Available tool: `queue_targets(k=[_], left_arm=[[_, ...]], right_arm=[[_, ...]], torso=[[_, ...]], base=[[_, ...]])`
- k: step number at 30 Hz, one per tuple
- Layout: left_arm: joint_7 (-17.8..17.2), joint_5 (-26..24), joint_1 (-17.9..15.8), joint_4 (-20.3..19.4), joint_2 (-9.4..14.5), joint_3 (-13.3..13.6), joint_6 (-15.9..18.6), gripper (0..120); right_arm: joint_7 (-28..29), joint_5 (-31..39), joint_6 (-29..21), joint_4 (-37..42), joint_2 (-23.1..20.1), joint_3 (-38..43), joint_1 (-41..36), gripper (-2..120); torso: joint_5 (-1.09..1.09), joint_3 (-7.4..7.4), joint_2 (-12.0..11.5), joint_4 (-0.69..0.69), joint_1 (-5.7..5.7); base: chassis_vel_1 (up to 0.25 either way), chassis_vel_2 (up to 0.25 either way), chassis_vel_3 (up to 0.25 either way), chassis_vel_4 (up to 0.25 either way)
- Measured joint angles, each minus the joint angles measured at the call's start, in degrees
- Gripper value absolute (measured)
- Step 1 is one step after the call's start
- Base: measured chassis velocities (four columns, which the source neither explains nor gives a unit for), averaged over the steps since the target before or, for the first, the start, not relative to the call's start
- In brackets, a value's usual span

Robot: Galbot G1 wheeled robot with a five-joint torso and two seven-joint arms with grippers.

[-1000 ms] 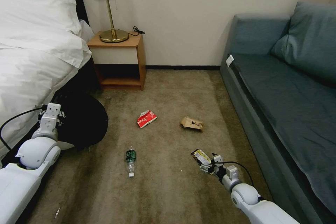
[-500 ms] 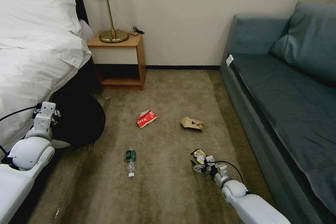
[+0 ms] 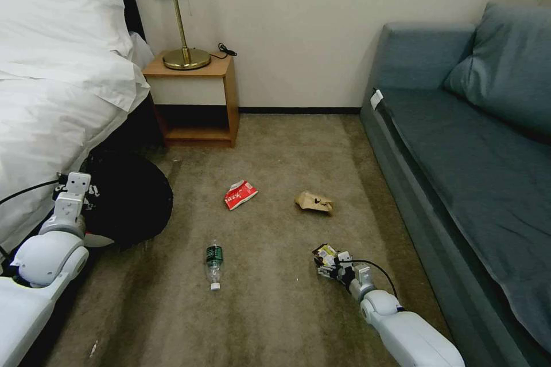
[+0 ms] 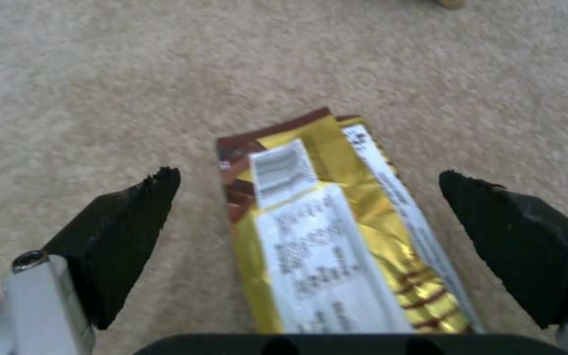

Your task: Pick up the trash bin, then pick up the garbage on the floor and place it into the trash bin.

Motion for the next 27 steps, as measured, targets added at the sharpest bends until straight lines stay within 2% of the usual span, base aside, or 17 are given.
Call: queue_targets(k=[16, 18, 20, 22, 26, 27], left_arm=[[0.05, 0.05, 0.74, -0.33, 0.32, -0.49, -0.42, 6], [0.05, 0.04, 0.75, -0.31, 0.25, -0.49, -0.48, 6], [0.04, 0.05, 0.67, -0.20, 0.19, -0.44, -0.55, 6], [0.04, 0.05, 0.37, 0.00, 0.04, -0.16, -0.58, 6], [0.04, 0.05, 0.35, 0.03, 0.02, -0.12, -0.57, 6], [0.03, 0.05, 0.37, 0.03, 0.06, -0.12, -0.58, 6]], right_arm=[[-2.86, -2.89, 2.00, -7.44, 2.64, 3.89, 2.23, 98], [-3.82, -2.94, 2.29, -8.30, 2.97, 4.58, 2.69, 89], [-4.11, -2.93, 2.31, -8.42, 3.01, 4.71, 2.71, 86], [-5.41, -2.95, 2.36, -8.61, 3.08, 5.30, 2.49, 73], [-5.98, -2.96, 2.38, -8.61, 3.12, 5.59, 2.18, 64], [-6.18, -2.96, 2.39, -8.61, 3.12, 5.74, 2.00, 58]], torso=[[0.00, 0.00, 0.00, 0.00, 0.00], [0.00, 0.00, 0.00, 0.00, 0.00], [0.01, 0.00, 0.00, 0.01, 0.00], [0.00, 0.00, 0.00, -0.01, 0.00], [0.00, 0.00, 0.00, 0.00, 0.00], [0.00, 0.00, 0.00, -0.01, 0.00]], base=[[0.000, 0.000, 0.000, 0.000], [0.000, 0.000, 0.000, 0.000], [0.000, 0.000, 0.000, 0.000], [0.000, 0.000, 0.000, 0.000], [0.000, 0.000, 0.000, 0.000], [0.000, 0.000, 0.000, 0.000]])
